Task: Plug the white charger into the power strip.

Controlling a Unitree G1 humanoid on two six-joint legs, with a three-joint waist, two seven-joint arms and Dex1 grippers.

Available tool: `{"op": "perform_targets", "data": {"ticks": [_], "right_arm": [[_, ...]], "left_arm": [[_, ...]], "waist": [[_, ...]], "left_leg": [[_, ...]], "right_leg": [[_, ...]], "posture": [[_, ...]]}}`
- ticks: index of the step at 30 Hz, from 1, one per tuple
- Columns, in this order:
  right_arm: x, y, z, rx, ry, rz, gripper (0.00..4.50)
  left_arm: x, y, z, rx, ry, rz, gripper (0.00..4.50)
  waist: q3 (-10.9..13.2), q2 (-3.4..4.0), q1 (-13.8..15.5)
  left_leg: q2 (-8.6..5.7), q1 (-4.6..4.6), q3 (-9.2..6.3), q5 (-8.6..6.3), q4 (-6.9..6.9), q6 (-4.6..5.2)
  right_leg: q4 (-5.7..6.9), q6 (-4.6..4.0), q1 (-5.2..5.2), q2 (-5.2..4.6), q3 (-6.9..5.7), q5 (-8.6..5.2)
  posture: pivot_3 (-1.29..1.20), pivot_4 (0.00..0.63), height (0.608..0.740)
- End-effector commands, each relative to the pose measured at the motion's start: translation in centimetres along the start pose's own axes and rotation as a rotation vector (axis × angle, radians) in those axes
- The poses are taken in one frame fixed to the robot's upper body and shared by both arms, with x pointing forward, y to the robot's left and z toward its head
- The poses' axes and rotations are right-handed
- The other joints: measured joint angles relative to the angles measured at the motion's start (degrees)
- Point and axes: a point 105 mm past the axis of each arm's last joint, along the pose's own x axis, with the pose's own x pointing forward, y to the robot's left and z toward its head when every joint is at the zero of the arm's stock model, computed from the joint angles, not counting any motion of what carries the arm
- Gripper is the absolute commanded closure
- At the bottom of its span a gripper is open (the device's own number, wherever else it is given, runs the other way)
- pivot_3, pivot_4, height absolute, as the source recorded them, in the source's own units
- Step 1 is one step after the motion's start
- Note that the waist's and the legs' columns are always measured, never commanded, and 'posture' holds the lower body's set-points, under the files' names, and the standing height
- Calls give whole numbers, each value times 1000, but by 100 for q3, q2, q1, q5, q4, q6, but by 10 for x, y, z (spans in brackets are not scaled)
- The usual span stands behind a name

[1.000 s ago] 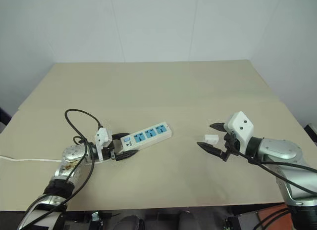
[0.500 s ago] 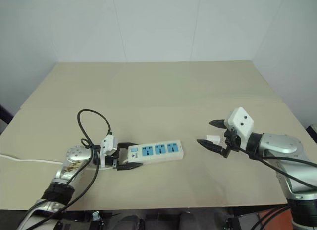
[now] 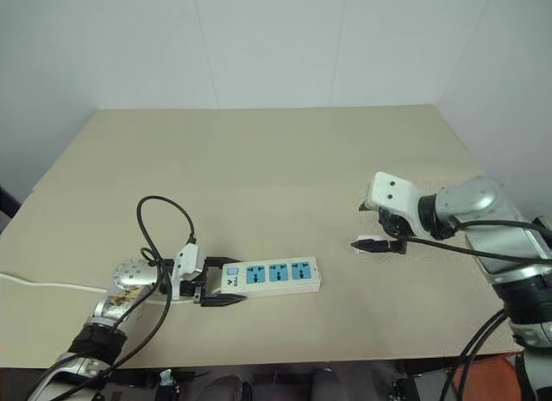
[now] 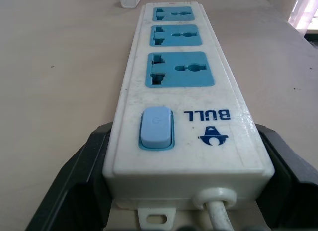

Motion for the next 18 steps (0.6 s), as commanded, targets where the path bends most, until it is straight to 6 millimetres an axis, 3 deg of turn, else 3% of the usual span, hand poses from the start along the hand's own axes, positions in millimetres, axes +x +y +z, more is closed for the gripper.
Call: {"op": "perform_targets", "data": {"ticks": [1,5,18], "right_arm": [[0,-6,-10,10,114,26,0],[11,-7,-20,-33,231,69,0],[42,-27,-25,-147,334,123,0]], "left_arm": [[7,-16,-13,-45,21,-49,1177],[9,-20,-15,-46,22,-66,1177],[9,-19,-12,-23,38,-130,1177]], "waist": [[0,0,4],[-1,2,-11],[-2,4,5]], "left_leg": [[0,0,0,0,0,0],[0,0,0,-1,-1,1],[-3,-2,3,-1,0,1]], "right_leg": [[0,0,-1,0,0,0],[0,0,-5,0,-1,0],[0,0,-5,-2,-1,0]], "posture": [[0,150,740],[0,150,740],[0,150,740]]}}
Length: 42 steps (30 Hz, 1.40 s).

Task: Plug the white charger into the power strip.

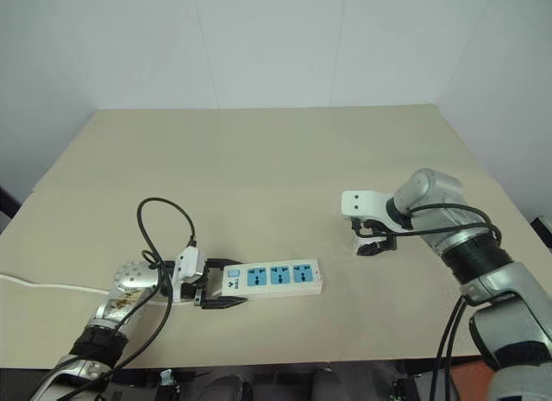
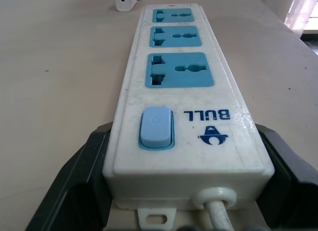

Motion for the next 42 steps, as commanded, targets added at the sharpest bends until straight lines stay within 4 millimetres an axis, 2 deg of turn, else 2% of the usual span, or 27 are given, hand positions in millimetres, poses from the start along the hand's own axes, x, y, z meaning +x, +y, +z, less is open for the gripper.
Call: {"op": "perform_targets", "data": {"ticks": [1,6,7,10,17,19,21,23,27,31,33,37,42], "right_arm": [[-1,-6,-2,-57,49,12,0],[10,-2,-7,-80,84,60,0],[12,-1,-7,-82,86,68,182],[18,0,-8,-84,98,72,883],[23,3,-5,-105,103,94,3015],[24,4,-3,-109,98,94,3353],[20,1,5,-108,53,63,3353],[3,-15,25,-67,-75,-30,3353],[-26,-34,60,9,-327,-129,3353],[-56,-24,103,125,-766,-76,3353],[-58,-12,113,188,-904,-38,3353],[-42,21,129,296,-1098,51,3353],[-15,46,143,358,-1184,72,3353]], "left_arm": [[7,-16,-12,-36,43,-98,1177],[7,-16,-12,-36,39,-92,1177],[7,-16,-12,-38,39,-91,1177],[7,-18,-13,-43,41,-89,1177],[4,-19,-14,-52,49,-77,1177],[3,-18,-14,-53,51,-74,1177],[2,-18,-15,-58,57,-73,1177],[2,-17,-16,-61,63,-74,1177],[3,-15,-16,-57,70,-77,1177],[3,-13,-14,-45,69,-80,1177],[2,-13,-14,-44,68,-84,1177],[1,-13,-13,-44,69,-81,1177],[-1,-10,-13,-44,73,-61,1177]], "waist": [[0,0,-6],[0,0,-14],[0,0,-17],[-3,-1,-27],[-17,-10,-51],[-17,-10,-51],[-17,-10,-50],[-17,-10,-56],[-14,-4,-48],[-14,-4,-20],[-14,-4,-9],[-15,-6,4],[-14,-4,-31]], "left_leg": [[0,1,0,0,0,0],[0,1,0,0,0,0],[0,1,0,0,0,0],[0,5,0,0,0,0],[1,38,2,0,0,0],[2,45,2,0,1,0],[3,46,2,0,0,0],[3,45,2,0,0,0],[5,30,6,0,-1,0],[5,12,-4,0,-1,0],[5,8,-14,0,-2,0],[5,4,-32,0,-3,0],[3,5,-29,0,-3,0]], "right_leg": [[0,0,1,0,0,0],[2,0,-1,0,0,0],[2,0,0,0,0,0],[2,0,4,1,0,0],[8,-2,31,1,5,1],[12,-3,36,3,5,2],[14,-3,37,4,6,2],[13,-3,35,4,6,2],[24,-6,8,7,13,4],[15,-6,3,5,2,4],[12,-6,7,5,-6,4],[12,-6,10,6,-17,4],[15,-6,3,6,-12,4]], "posture": [[0,150,740],[0,150,740],[0,150,740],[0,150,740],[0,150,740],[0,150,740],[0,150,740],[0,150,740],[0,150,740],[0,150,740],[0,150,740],[0,150,740],[0,150,740]]}}
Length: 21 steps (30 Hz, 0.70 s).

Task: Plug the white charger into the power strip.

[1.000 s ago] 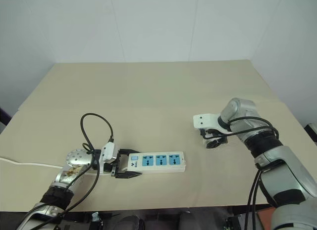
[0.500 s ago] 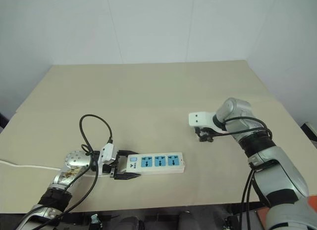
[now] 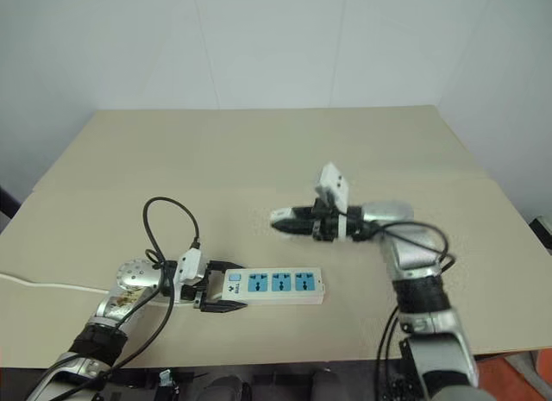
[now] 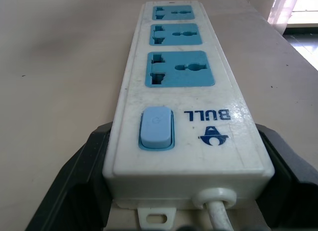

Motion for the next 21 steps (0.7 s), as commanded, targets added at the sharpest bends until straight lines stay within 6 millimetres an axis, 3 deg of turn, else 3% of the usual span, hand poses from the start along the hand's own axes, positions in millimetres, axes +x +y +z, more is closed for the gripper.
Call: {"op": "perform_targets", "data": {"ticks": [1,11,21], "right_arm": [[14,13,5,-60,-88,5,3353],[39,26,-16,-54,-184,32,3353],[46,35,-39,0,-151,67,3353]], "left_arm": [[-1,-5,-12,-48,53,-12,1177],[-4,-6,-12,-57,61,-18,1177],[-5,-6,-14,-63,67,-20,1177]], "waist": [[0,0,-5],[0,0,-15],[0,0,-16]], "left_leg": [[0,2,-1,0,1,0],[1,5,-1,0,0,0],[1,6,-2,0,0,0]], "right_leg": [[0,0,2,1,0,0],[1,0,3,5,-1,0],[2,0,3,6,-1,-1]], "posture": [[0,150,740],[0,150,740],[0,150,740]]}}
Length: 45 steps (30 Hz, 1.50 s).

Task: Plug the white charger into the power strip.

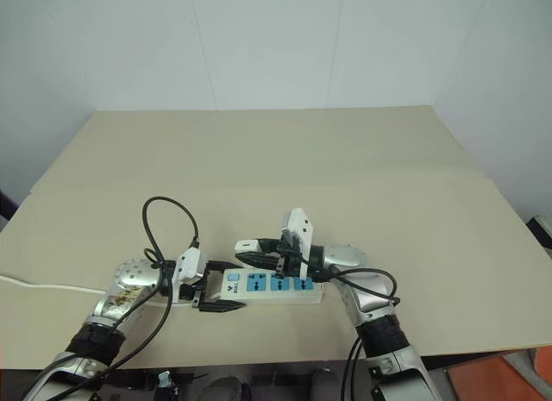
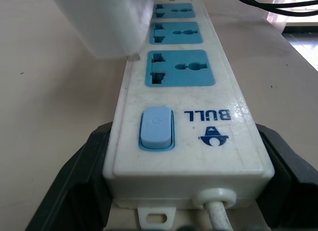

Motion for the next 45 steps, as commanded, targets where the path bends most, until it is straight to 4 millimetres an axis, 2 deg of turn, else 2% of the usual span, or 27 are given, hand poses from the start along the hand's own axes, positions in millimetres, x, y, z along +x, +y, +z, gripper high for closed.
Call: {"op": "perform_targets", "data": {"ticks": [1,9,21,27,31,39,43,45], "right_arm": [[1,3,2,-12,-30,16,3353],[3,6,-11,3,2,17,3353],[3,14,-19,3,35,64,3353],[0,12,-25,-2,52,44,3353],[-8,6,-35,-16,80,11,3353],[-39,-6,-60,-5,180,-49,3353],[-48,-10,-73,17,229,-62,3353],[-52,-11,-80,29,253,-62,3353]], "left_arm": [[-1,-9,-15,-55,59,-30,1177],[-2,-10,-17,-62,62,-35,1177],[-3,-8,-17,-63,65,-21,1177],[-2,-10,-17,-66,62,-19,1177],[-2,-10,-17,-72,61,-13,1177],[-4,-8,-20,-105,63,24,1177],[-6,-8,-21,-107,70,28,1177],[-7,-8,-21,-107,74,31,1177]], "waist": [[0,0,0],[-1,0,0],[-2,1,-1],[-2,1,0],[-3,1,0],[-5,0,18],[-6,-1,17],[-11,-2,15]], "left_leg": [[0,0,0,0,0,0],[0,3,0,0,0,0],[0,9,0,0,0,0],[0,9,0,0,0,0],[0,12,1,0,-1,0],[0,25,1,0,-2,0],[1,91,0,-2,-19,2],[1,96,-2,-3,-18,2]], "right_leg": [[0,0,0,0,0,0],[-1,0,3,0,0,0],[1,0,7,0,1,0],[0,0,8,0,1,0],[0,1,11,0,1,-1],[-7,2,28,-1,1,-1],[-29,6,104,-1,-2,-6],[-28,8,108,-1,-2,-9]], "posture": [[0,150,740],[0,150,740],[0,150,740],[0,150,740],[0,150,740],[0,150,740],[0,150,740],[0,150,740]]}}
